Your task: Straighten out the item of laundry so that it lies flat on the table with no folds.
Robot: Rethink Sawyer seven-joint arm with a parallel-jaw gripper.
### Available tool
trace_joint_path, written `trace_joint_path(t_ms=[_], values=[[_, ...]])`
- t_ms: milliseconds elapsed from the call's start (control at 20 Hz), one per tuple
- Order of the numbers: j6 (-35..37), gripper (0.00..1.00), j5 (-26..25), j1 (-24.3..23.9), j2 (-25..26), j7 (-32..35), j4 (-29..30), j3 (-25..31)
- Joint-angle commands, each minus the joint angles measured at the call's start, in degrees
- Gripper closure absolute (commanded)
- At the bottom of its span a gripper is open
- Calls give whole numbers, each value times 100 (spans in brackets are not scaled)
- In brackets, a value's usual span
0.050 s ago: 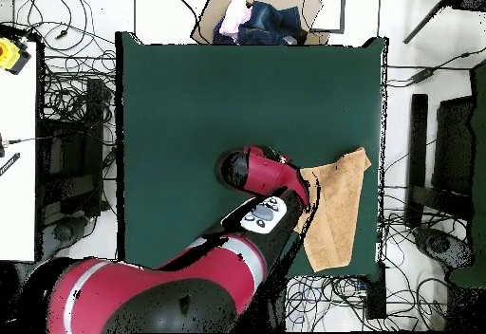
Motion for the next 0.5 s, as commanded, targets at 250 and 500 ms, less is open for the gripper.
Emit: trace_joint_path(t_ms=[250, 500], values=[[-316, 0, 50, -288, 350, 1165, 148, 411], [-461, 0, -29, -567, 186, 1104, 304, 530]])
